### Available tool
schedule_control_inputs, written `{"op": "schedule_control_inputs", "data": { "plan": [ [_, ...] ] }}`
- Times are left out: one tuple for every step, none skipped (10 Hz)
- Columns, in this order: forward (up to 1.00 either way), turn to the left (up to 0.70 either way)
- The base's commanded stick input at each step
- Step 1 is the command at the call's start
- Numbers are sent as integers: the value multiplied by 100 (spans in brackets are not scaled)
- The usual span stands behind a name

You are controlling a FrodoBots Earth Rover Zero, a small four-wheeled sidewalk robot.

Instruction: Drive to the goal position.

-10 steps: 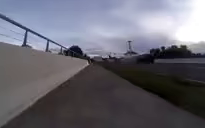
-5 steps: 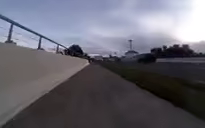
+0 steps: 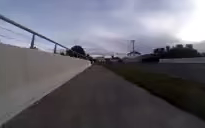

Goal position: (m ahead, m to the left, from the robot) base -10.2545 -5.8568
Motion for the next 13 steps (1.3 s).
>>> {"op": "schedule_control_inputs", "data": {
  "plan": [
    [85,0],
    [85,0],
    [85,0],
    [85,0],
    [85,0],
    [85,0],
    [85,0],
    [85,0],
    [85,-34],
    [85,-34],
    [85,-34],
    [85,-34],
    [85,-34]
  ]
}}
